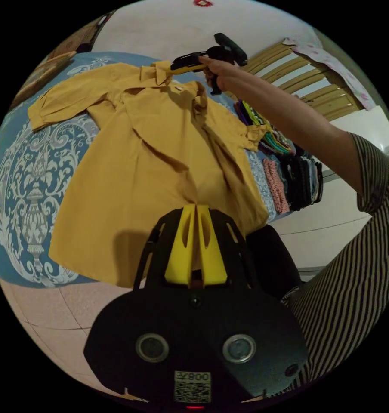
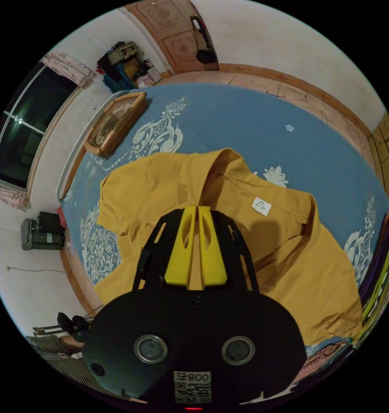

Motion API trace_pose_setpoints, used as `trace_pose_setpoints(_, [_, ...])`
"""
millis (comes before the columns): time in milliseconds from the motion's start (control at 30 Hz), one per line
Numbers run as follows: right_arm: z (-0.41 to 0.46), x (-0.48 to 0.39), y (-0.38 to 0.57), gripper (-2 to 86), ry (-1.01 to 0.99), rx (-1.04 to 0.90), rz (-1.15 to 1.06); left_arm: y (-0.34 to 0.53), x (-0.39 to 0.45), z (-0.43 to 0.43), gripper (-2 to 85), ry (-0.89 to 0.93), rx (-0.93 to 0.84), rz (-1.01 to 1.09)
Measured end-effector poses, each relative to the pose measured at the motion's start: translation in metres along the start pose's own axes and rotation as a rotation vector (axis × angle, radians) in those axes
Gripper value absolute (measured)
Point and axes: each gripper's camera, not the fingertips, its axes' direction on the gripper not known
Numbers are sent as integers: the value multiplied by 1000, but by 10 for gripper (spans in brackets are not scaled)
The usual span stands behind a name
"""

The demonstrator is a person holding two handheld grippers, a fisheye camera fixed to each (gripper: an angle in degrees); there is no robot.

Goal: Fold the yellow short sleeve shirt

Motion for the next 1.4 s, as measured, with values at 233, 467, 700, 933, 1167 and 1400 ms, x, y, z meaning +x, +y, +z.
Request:
trace_pose_setpoints(233, [-12,-2,-26,6,138,21,-49,-4,23,-16,4,136,47,114])
trace_pose_setpoints(467, [26,-7,-41,5,265,-35,-52,-3,39,10,6,268,-71,162])
trace_pose_setpoints(700, [76,-24,-41,9,330,-64,-87,-6,45,31,20,281,-106,135])
trace_pose_setpoints(933, [107,-26,-9,44,382,-63,-36,-2,39,24,73,311,-100,124])
trace_pose_setpoints(1167, [81,-12,61,66,289,14,64,19,14,-47,80,171,34,51])
trace_pose_setpoints(1400, [68,-94,232,69,-39,0,-162,57,-50,-107,87,-99,146,-215])
